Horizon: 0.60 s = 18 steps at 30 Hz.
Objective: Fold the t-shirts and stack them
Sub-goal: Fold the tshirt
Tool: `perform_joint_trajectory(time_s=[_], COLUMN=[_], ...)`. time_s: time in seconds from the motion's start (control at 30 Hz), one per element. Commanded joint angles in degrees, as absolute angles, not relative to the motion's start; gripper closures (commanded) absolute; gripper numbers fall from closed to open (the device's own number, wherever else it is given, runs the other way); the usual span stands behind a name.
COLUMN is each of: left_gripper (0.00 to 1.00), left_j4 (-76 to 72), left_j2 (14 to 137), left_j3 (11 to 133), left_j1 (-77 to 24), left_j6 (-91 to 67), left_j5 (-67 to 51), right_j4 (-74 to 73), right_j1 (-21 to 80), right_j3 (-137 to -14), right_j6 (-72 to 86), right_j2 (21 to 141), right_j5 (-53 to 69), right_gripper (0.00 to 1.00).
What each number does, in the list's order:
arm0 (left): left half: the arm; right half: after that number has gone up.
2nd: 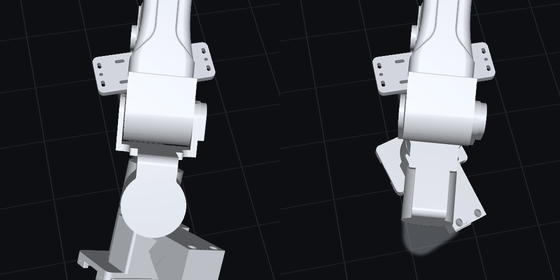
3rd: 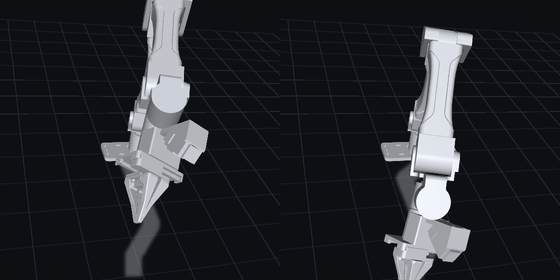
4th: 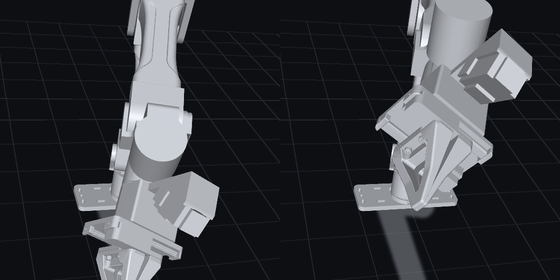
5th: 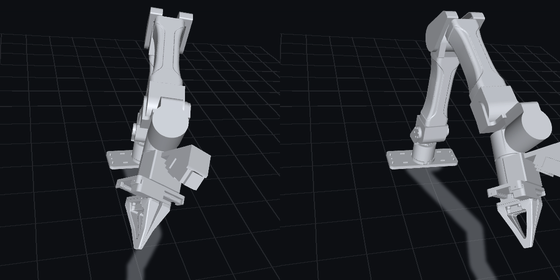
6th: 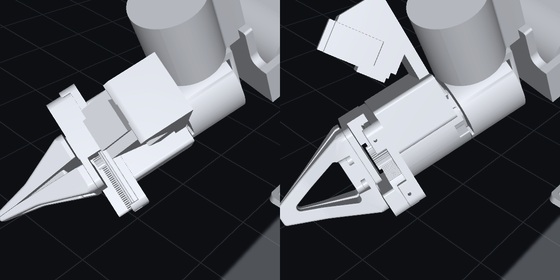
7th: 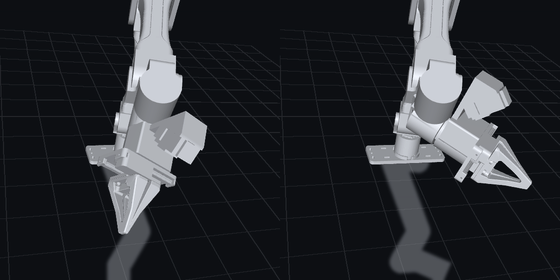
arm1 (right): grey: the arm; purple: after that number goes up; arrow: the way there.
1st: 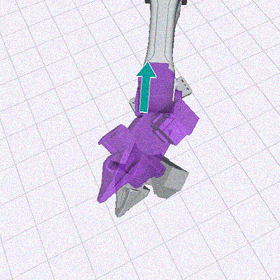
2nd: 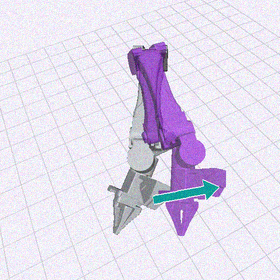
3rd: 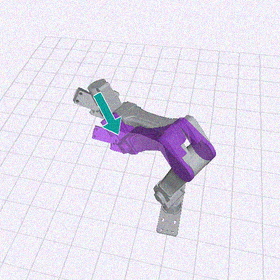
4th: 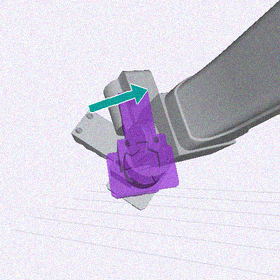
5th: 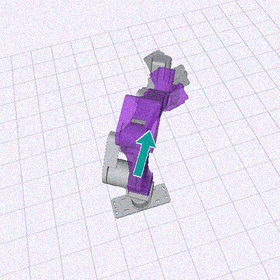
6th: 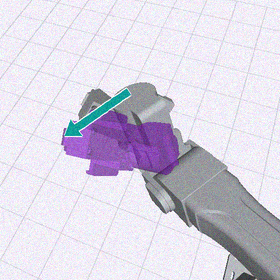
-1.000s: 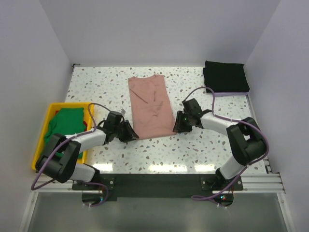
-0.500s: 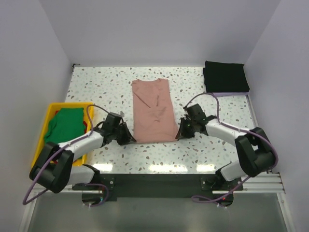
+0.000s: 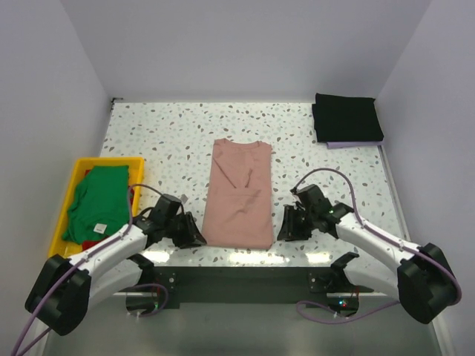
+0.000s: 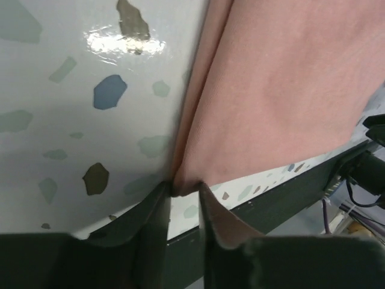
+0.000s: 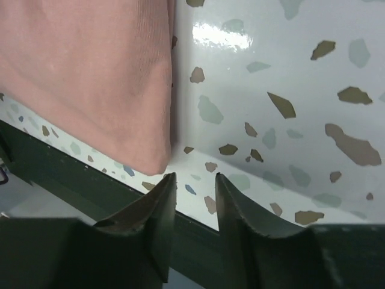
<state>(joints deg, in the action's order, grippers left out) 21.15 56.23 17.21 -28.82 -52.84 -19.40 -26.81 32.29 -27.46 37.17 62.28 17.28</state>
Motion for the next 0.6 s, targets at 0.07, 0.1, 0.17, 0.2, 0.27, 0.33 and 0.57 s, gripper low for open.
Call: perform_joint_trajectory(time_s=[0.07, 0.1, 0.17, 0.2, 0.27, 0.33, 0.57], left_gripper=[0.58, 0.57, 0.55, 0.55, 0.55, 0.55, 0.55], left_j4=[26.2, 26.9, 29.4, 29.7, 29.8, 29.3, 25.0], left_j2=[52.7, 52.3, 52.9, 53.4, 55.2, 57.3, 62.4], left_j3=[20.8, 23.4, 27.4, 28.6, 31.4, 32.8, 37.3], left_j1=[-29.0, -28.9, -28.8, -28.9, -28.9, -28.9, -28.6], left_j6=[-51.0, -50.2, -48.4, -47.7, -46.1, -45.0, -41.9], left_j5=[-19.6, -18.3, -16.9, -16.5, -15.1, -14.2, -14.3], right_j4=[-34.5, -35.1, -34.5, -33.5, -30.1, -27.7, -22.8], right_j1=[32.3, 32.3, 32.2, 32.2, 32.3, 32.2, 32.2], right_j3=[-35.5, -37.4, -42.9, -44.5, -49.8, -55.3, -72.2], right_j6=[36.1, 35.8, 34.8, 34.6, 33.7, 33.1, 30.3], right_j2=[57.5, 57.5, 59.5, 61.0, 66.8, 71.4, 95.1], right_j5=[11.5, 10.5, 7.3, 6.9, 6.9, 7.1, 6.3], right_gripper=[0.55, 0.55, 0.53, 0.53, 0.56, 0.59, 0.66])
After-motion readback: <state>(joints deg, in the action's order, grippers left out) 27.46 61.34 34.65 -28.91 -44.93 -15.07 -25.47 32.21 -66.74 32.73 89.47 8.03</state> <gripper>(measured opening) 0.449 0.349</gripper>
